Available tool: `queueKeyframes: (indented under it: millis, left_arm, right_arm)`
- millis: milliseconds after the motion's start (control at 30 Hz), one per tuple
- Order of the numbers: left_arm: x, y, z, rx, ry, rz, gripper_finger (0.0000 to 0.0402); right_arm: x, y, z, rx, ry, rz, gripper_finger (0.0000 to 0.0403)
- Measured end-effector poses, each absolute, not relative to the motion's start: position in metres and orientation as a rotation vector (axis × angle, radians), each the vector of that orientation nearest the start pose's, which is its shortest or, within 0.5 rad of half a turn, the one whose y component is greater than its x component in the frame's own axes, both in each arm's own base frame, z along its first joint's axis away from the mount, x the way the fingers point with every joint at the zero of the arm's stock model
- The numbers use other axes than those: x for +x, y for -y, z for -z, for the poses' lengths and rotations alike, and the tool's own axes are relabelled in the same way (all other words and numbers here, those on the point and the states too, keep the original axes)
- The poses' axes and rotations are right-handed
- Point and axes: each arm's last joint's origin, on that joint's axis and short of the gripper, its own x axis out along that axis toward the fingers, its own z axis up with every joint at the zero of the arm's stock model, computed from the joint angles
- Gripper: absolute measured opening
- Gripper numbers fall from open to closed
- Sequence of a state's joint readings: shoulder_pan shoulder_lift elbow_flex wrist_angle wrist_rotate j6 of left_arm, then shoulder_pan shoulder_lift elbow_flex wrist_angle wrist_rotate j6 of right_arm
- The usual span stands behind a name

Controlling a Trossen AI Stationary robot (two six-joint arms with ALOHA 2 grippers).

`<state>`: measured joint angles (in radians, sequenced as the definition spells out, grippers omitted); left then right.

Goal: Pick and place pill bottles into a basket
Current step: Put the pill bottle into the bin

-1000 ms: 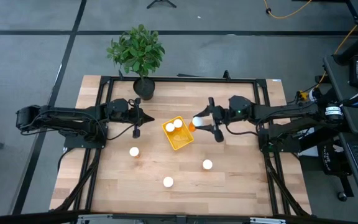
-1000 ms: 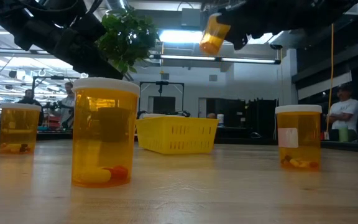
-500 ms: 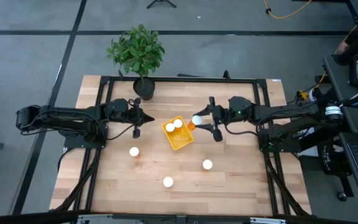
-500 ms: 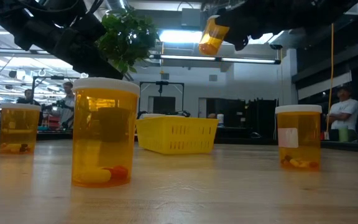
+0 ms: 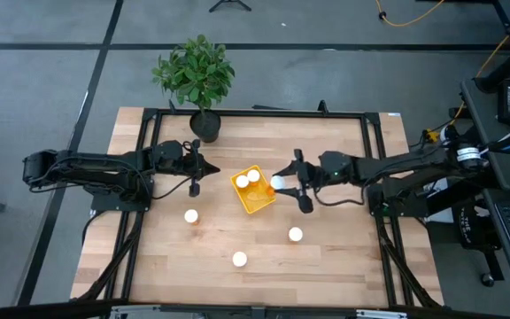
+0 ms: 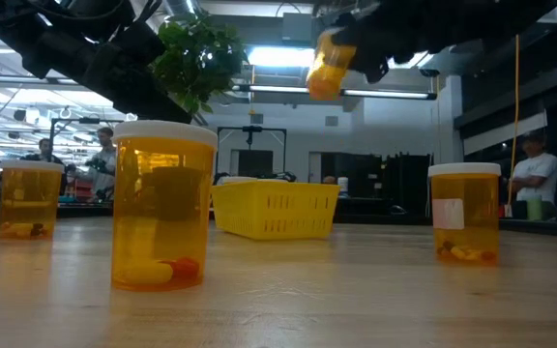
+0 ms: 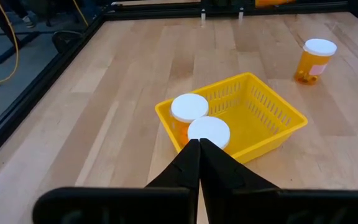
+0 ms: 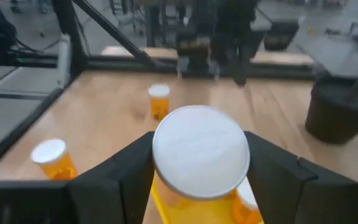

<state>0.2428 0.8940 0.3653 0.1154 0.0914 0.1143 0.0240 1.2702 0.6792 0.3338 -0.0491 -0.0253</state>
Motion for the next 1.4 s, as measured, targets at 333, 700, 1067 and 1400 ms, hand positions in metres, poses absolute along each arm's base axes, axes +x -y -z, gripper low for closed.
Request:
queueKeyframes:
  millis: [333, 700, 1067, 1400]
  left_arm:
    - [0.18, -0.042, -0.199, 0.037, -0.416, -0.128, 0.0002]
    - [0.179, -0.042, -0.197, 0.034, -0.434, -0.126, 0.0003]
    - [0.178, -0.042, -0.195, 0.03, -0.461, -0.125, 0.0002]
    - [0.178, -0.042, -0.194, 0.037, -0.463, -0.125, 0.0003]
  right_arm:
    - [0.29, -0.008, -0.22, 0.012, -0.308, -0.016, 0.0226]
    - [0.329, -0.007, -0.201, -0.057, -0.467, 0.044, 0.0226]
    - [0.344, -0.006, -0.177, -0.099, -0.524, 0.093, 0.0226]
    - [0.35, -0.005, -0.158, -0.14, -0.557, 0.121, 0.0226]
